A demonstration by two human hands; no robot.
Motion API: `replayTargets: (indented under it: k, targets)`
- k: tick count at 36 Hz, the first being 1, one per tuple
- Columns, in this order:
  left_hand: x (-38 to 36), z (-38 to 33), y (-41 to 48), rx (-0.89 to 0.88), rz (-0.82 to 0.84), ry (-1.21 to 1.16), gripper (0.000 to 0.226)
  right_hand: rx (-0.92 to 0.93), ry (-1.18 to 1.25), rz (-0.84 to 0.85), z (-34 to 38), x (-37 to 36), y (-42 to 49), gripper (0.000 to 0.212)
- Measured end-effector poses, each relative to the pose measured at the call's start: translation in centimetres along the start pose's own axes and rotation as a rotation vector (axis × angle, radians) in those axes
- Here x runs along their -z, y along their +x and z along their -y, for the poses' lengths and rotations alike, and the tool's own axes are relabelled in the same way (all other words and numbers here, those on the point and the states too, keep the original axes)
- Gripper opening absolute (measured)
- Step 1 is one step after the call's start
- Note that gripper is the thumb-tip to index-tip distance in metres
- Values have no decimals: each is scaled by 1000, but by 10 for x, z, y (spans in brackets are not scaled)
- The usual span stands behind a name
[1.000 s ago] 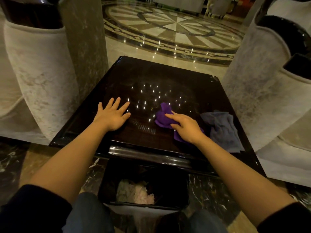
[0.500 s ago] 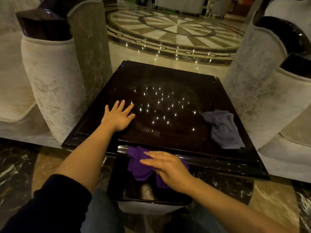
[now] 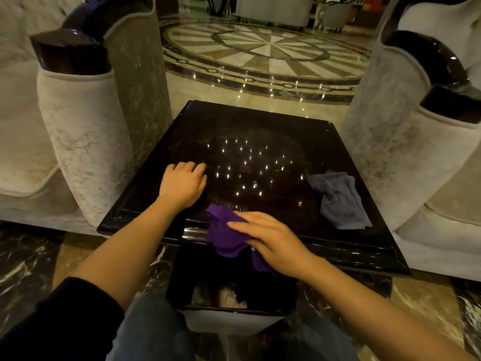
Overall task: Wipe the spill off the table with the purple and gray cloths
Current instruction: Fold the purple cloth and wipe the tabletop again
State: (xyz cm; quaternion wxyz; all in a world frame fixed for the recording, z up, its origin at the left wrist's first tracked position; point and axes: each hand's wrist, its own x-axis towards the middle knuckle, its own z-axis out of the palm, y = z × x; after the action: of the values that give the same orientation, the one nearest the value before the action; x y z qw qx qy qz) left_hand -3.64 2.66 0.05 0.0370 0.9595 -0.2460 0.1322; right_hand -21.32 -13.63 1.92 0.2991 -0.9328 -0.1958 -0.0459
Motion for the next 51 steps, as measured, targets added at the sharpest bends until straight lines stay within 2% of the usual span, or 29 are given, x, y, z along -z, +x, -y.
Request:
replayTargets:
  k: [2,3,5,7,10,13,15,19,22,25,28,32,35,42,46,49,51]
  targets:
    - [8,-11,-4,43,-23,-186,34,12,-26,-7,-3,8,0,40]
    - [16,-15,-6,93,0,-376,31,19,-42,-9,-3,12,0,40]
    - [30,-27,-9,197,199,-870,30,28,-66,-10,-3,20,2,42]
    - [43,-36,-11,248,513,-1163,40,48,-86,-11,-3,27,4,44]
    - [51,-37,-15,173,923,-1333,45,69,-158,34,-1,31,7,48]
    - [51,-36,-16,72,1043,-1411,31,55,-274,110,-5,30,8,51]
    - [52,-37,-16,2,1034,-1411,22,57,-285,130,-9,30,7,53]
    - [54,-39,-17,-27,963,-1430,37,59,-240,180,-18,31,7,60]
    - [58,-40,-22,-35,905,-1476,24,21,-15,181,-21,35,2,67]
    - [63,-37,-27,-53,874,-1499,18,-123,303,107,-26,41,-2,73]
    - [70,-37,-33,-47,880,-1499,18,-242,482,168,-34,49,-3,72]
    - [71,-40,-41,-7,849,-1475,21,-301,394,217,-41,54,-1,41]
    - [65,-41,-51,39,748,-1454,25,-300,334,194,-42,60,-1,29]
    - [53,-42,-82,21,371,-1280,31,-178,177,2,-38,55,-8,19]
    - [44,-43,-87,-43,344,-978,38,-197,47,56,-41,34,-12,18]
    - [42,-41,-86,-16,336,-991,39,-201,49,-20,-42,33,-10,20]
    - [41,-40,-84,-5,313,-988,39,-212,52,-13,-42,34,-9,22]
